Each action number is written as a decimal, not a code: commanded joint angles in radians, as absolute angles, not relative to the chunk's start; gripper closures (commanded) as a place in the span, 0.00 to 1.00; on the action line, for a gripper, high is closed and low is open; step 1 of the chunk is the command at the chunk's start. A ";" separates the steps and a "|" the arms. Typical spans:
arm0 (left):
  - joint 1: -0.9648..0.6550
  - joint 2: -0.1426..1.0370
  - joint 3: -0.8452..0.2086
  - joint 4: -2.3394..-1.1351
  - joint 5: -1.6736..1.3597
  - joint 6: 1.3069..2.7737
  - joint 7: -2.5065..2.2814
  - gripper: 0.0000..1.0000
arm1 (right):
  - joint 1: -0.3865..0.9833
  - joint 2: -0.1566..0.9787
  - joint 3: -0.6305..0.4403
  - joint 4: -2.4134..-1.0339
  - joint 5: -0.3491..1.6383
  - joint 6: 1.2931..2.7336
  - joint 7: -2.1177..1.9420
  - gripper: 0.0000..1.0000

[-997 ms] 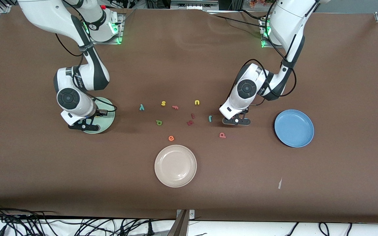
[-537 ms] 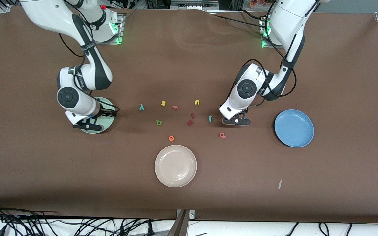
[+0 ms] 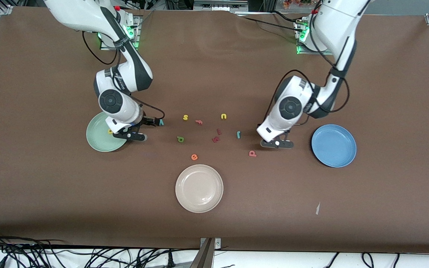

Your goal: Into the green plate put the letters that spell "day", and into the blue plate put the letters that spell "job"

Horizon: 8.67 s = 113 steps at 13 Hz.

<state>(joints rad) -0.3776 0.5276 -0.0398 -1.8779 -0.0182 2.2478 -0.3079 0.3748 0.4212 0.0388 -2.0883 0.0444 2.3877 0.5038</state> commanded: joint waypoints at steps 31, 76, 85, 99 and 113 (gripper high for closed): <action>-0.451 0.877 -0.052 -1.404 -0.060 2.293 -0.591 0.06 | 0.430 0.321 -0.150 -2.082 0.020 2.233 0.223 1.00; -0.098 0.491 -0.162 -1.795 0.040 2.169 -0.120 0.00 | 0.618 0.646 -0.090 -1.750 0.046 2.437 0.821 1.00; -0.417 0.664 -0.167 -1.612 0.054 2.218 -0.688 0.00 | 0.620 0.522 -0.346 -1.780 0.044 2.045 0.376 1.00; -0.508 0.762 -0.164 -1.614 0.130 2.319 -0.900 0.43 | 0.618 0.171 -0.503 -1.991 0.063 1.928 0.043 0.00; -0.349 0.674 -0.166 -1.615 0.124 2.160 -0.679 1.00 | 0.623 0.098 -0.581 -1.639 -0.005 1.652 -0.018 0.00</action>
